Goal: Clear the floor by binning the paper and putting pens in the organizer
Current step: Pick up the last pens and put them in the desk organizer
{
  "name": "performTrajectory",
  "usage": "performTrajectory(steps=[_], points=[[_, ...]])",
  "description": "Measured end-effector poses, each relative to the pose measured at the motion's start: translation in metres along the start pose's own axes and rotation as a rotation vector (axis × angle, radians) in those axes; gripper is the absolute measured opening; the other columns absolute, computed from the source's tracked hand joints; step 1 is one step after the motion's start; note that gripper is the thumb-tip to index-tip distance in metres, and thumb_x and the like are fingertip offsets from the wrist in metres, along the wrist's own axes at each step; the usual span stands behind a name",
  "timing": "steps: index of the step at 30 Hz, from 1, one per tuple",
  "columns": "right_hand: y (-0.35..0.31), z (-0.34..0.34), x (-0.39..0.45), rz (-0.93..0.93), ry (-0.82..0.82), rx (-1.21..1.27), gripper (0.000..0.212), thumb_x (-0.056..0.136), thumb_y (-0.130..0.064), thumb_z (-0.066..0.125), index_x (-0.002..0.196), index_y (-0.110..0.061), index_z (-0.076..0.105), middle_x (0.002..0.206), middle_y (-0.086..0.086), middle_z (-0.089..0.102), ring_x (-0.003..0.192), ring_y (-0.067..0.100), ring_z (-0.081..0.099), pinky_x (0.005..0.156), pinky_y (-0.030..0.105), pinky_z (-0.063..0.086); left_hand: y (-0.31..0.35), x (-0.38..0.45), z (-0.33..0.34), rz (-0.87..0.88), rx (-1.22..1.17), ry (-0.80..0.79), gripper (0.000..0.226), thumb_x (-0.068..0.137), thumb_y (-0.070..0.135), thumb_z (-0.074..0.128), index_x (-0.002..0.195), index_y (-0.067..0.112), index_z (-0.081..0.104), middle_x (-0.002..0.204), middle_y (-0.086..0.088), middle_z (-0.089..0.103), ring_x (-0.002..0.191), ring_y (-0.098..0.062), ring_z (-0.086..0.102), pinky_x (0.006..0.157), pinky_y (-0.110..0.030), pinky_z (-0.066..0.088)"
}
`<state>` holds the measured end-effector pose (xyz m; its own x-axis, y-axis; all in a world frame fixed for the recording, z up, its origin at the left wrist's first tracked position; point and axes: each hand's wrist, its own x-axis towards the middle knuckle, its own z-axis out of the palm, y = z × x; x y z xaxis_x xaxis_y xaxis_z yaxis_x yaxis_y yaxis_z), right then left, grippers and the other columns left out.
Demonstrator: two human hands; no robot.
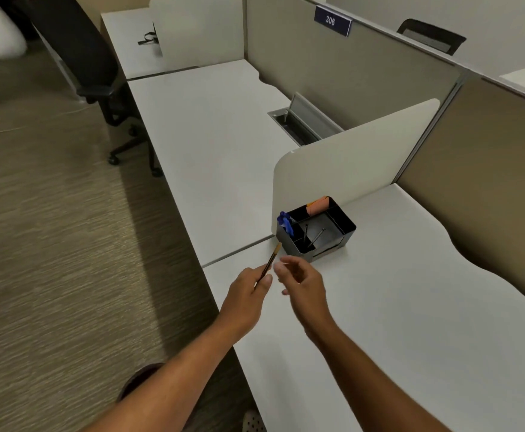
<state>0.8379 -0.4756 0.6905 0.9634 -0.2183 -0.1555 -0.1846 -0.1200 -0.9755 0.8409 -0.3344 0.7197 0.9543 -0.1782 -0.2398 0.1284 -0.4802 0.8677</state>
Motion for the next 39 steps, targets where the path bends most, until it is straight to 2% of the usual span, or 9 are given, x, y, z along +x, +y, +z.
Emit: performTrajectory(steps=[3, 9, 14, 18, 21, 28, 30, 34, 39], points=[[-0.007, 0.001, 0.0, -0.076, -0.013, -0.032, 0.027, 0.092, -0.035, 0.078, 0.112, -0.046, 0.064, 0.098, -0.024, 0.075, 0.097, -0.001, 0.072, 0.081, 0.019, 0.062, 0.003, 0.003, 0.007, 0.011, 0.041, -0.008, 0.032, 0.11, 0.03, 0.042, 0.138, 0.028, 0.058, 0.116, -0.001, 0.058, 0.106, -0.011, 0.06, 0.086, -0.021, 0.05], [-0.015, -0.013, 0.022, -0.068, -0.013, -0.007, 0.029, 0.088, -0.022, 0.082, 0.114, -0.021, 0.069, 0.089, -0.006, 0.079, 0.082, 0.013, 0.077, 0.073, 0.029, 0.065, -0.001, 0.011, 0.009, 0.012, 0.032, -0.021, 0.04, 0.11, 0.024, 0.045, 0.149, 0.029, 0.048, 0.122, -0.001, 0.055, 0.103, -0.015, 0.062, 0.089, -0.03, 0.055], [-0.028, -0.033, 0.051, -0.087, 0.196, 0.051, 0.016, 0.089, -0.019, 0.08, 0.103, -0.025, 0.073, 0.088, -0.004, 0.079, 0.082, 0.012, 0.077, 0.071, 0.026, 0.064, -0.005, 0.013, 0.0, -0.016, 0.013, -0.012, 0.056, 0.106, 0.007, 0.043, 0.158, 0.027, 0.036, 0.149, 0.005, 0.045, 0.128, -0.006, 0.05, 0.097, -0.017, 0.041], [-0.029, -0.046, 0.077, -0.129, 0.348, -0.086, 0.012, 0.09, -0.023, 0.078, 0.1, -0.022, 0.073, 0.087, -0.01, 0.076, 0.08, -0.001, 0.073, 0.068, 0.009, 0.054, -0.007, 0.013, -0.007, -0.026, -0.017, 0.003, 0.056, 0.106, 0.004, 0.042, 0.157, 0.027, 0.038, 0.153, 0.005, 0.044, 0.136, -0.007, 0.047, 0.102, -0.019, 0.039], [-0.026, -0.047, 0.093, -0.15, 0.348, -0.15, 0.012, 0.092, -0.019, 0.075, 0.103, -0.018, 0.072, 0.093, -0.01, 0.074, 0.084, -0.007, 0.069, 0.067, 0.003, 0.05, -0.01, 0.015, -0.01, -0.018, -0.011, 0.023, 0.056, 0.105, 0.003, 0.042, 0.157, 0.026, 0.038, 0.154, 0.004, 0.044, 0.137, -0.008, 0.047, 0.105, -0.02, 0.039], [-0.009, -0.039, 0.111, -0.132, 0.307, -0.31, 0.009, 0.093, -0.023, 0.071, 0.101, -0.022, 0.069, 0.094, -0.007, 0.071, 0.09, 0.012, 0.069, 0.077, 0.03, 0.059, -0.021, 0.017, -0.015, -0.035, -0.01, 0.048, 0.057, 0.105, 0.003, 0.042, 0.156, 0.029, 0.038, 0.15, 0.008, 0.046, 0.131, -0.003, 0.048, 0.1, -0.014, 0.037], [-0.004, -0.037, 0.113, -0.145, 0.33, -0.307, 0.009, 0.093, -0.024, 0.07, 0.102, -0.022, 0.068, 0.095, -0.008, 0.071, 0.09, 0.012, 0.068, 0.076, 0.026, 0.057, -0.023, 0.017, -0.016, -0.04, -0.013, 0.053, 0.058, 0.105, 0.003, 0.042, 0.156, 0.03, 0.038, 0.15, 0.008, 0.046, 0.131, -0.002, 0.047, 0.099, -0.013, 0.037], [-0.004, -0.038, 0.114, -0.173, 0.411, -0.217, 0.008, 0.095, -0.025, 0.068, 0.102, -0.028, 0.064, 0.094, -0.014, 0.07, 0.086, -0.001, 0.066, 0.065, 0.001, 0.045, -0.028, 0.015, -0.021, -0.049, -0.019, 0.071, 0.058, 0.105, 0.003, 0.042, 0.156, 0.029, 0.038, 0.151, 0.008, 0.045, 0.133, -0.004, 0.047, 0.104, -0.019, 0.039], [-0.005, -0.042, 0.118, -0.196, 0.479, -0.19, 0.013, 0.093, -0.027, 0.068, 0.099, -0.037, 0.061, 0.091, -0.018, 0.069, 0.086, -0.001, 0.066, 0.068, 0.006, 0.045, -0.033, 0.013, -0.025, -0.063, -0.013, 0.095, 0.058, 0.105, 0.003, 0.043, 0.157, 0.027, 0.037, 0.153, 0.007, 0.044, 0.134, -0.005, 0.047, 0.108, -0.022, 0.04]])
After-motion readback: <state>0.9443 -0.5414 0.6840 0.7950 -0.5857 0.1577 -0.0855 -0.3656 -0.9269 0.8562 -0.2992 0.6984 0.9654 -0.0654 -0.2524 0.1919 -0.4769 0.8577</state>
